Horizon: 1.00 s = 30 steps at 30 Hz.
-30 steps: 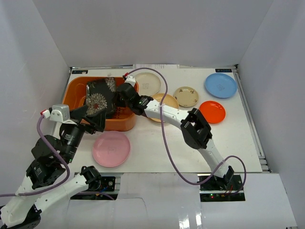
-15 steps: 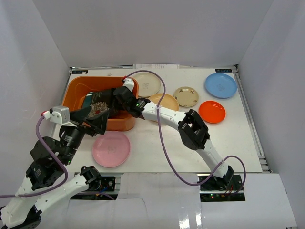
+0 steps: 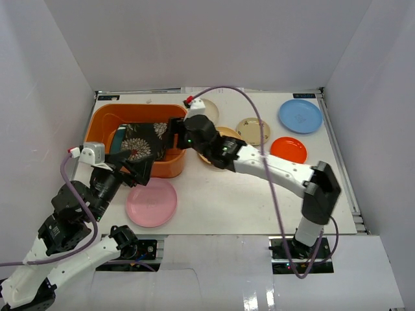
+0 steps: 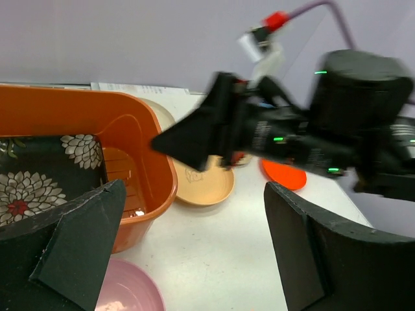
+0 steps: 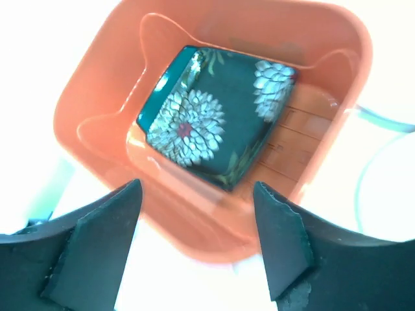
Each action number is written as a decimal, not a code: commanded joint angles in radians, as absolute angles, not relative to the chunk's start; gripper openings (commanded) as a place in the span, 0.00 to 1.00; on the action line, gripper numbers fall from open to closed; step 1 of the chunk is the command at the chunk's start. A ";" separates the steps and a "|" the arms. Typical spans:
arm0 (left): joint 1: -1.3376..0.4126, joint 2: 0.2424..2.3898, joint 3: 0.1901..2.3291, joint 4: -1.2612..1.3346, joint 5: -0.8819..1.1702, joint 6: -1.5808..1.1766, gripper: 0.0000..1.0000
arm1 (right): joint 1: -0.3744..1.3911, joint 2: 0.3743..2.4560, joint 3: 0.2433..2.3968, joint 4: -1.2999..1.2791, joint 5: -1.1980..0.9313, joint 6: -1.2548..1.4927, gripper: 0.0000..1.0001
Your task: Place the plates into the plastic bin on the countertop
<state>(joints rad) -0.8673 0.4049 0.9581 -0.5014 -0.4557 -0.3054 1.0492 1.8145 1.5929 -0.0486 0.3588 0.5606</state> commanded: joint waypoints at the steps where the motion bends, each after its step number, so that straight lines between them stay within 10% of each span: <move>1: -0.868 0.431 0.959 -0.537 -0.454 -0.311 0.98 | 1.051 1.590 1.305 0.049 0.302 0.530 0.64; 4: -0.870 0.448 0.948 -0.546 -0.465 -0.301 0.98 | 1.086 1.513 1.146 0.038 0.252 0.590 0.41; 9: -0.868 0.500 0.943 -0.554 -0.492 -0.298 0.98 | 1.233 1.554 0.979 0.124 0.317 0.709 0.74; 18: -0.868 0.545 0.951 -0.584 -0.453 -0.359 0.98 | 1.267 1.842 1.083 0.224 0.321 0.811 0.70; 26: -0.868 0.561 0.963 -0.652 -0.428 -0.408 0.98 | 1.269 1.830 1.021 0.230 0.394 0.862 0.10; 30: -0.870 0.613 0.959 -0.647 -0.361 -0.416 0.92 | 1.269 1.564 0.835 0.140 0.451 0.884 0.08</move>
<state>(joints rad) -0.8673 0.5682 0.9440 -0.6289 -0.4206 -0.4004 1.2675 1.7611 0.9287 0.1913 0.3553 0.8417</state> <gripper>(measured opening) 0.933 0.087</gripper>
